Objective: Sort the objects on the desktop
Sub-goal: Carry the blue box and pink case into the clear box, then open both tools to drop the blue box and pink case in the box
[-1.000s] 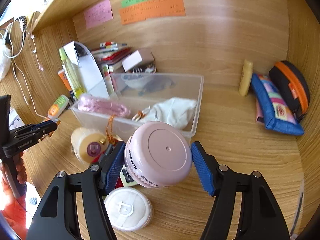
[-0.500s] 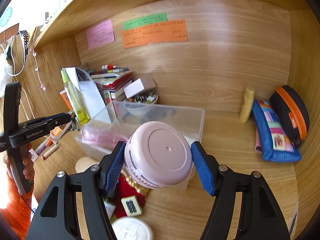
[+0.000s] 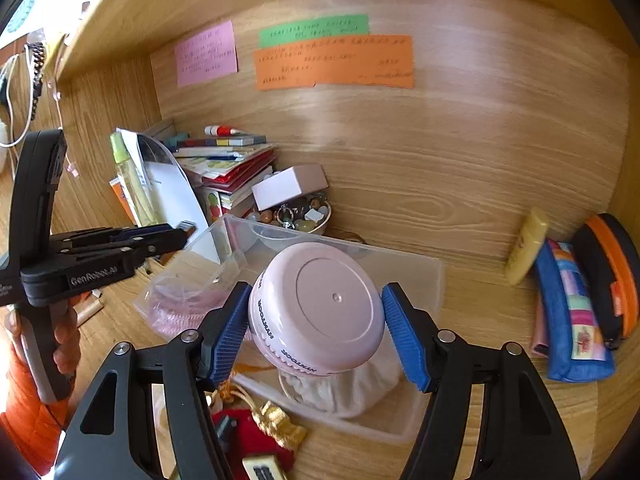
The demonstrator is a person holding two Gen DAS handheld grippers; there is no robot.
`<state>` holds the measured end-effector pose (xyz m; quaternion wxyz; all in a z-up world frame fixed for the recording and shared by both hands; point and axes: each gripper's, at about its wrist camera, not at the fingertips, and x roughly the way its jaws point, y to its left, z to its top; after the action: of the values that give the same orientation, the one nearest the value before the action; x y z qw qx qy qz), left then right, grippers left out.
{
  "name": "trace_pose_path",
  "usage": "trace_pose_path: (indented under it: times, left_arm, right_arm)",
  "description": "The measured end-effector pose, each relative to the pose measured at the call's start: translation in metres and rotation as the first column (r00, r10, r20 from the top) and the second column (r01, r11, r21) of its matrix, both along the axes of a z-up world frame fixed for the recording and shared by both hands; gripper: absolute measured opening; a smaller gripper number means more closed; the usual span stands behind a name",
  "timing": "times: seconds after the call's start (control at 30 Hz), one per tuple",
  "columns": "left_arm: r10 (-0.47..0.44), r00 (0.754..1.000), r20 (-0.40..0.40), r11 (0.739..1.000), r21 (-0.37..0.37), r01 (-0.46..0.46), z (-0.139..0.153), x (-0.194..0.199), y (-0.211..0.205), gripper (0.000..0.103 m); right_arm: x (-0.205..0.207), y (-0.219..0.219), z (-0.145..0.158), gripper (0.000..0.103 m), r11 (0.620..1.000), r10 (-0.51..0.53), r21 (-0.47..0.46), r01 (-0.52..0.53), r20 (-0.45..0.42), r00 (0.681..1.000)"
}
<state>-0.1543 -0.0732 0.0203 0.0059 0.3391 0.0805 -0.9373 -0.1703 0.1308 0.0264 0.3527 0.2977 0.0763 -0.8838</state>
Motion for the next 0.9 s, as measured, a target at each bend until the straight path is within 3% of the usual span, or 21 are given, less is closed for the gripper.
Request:
trace_pose_path:
  times: [0.47,0.77,0.9]
  left_arm:
    - [-0.016,0.996,0.084,0.999,-0.027,0.018,-0.033,-0.020,0.013,0.027]
    - [-0.017,0.997,0.078,0.999,-0.047,0.021,-0.036,-0.020,0.018,0.027]
    - [-0.018,0.998,0.066,0.999,-0.050,0.021,-0.034,-0.016,0.018,0.034]
  right_arm:
    - [-0.021,-0.021,-0.048,0.063,0.995,-0.014,0.098,0.006,0.080,0.997]
    - [-0.020,-0.027,-0.055,0.063,0.992,-0.016,0.126,0.007,0.069,0.998]
    - [-0.018,-0.028,-0.054,0.063,0.991,-0.015,0.137,0.006,0.059,0.998]
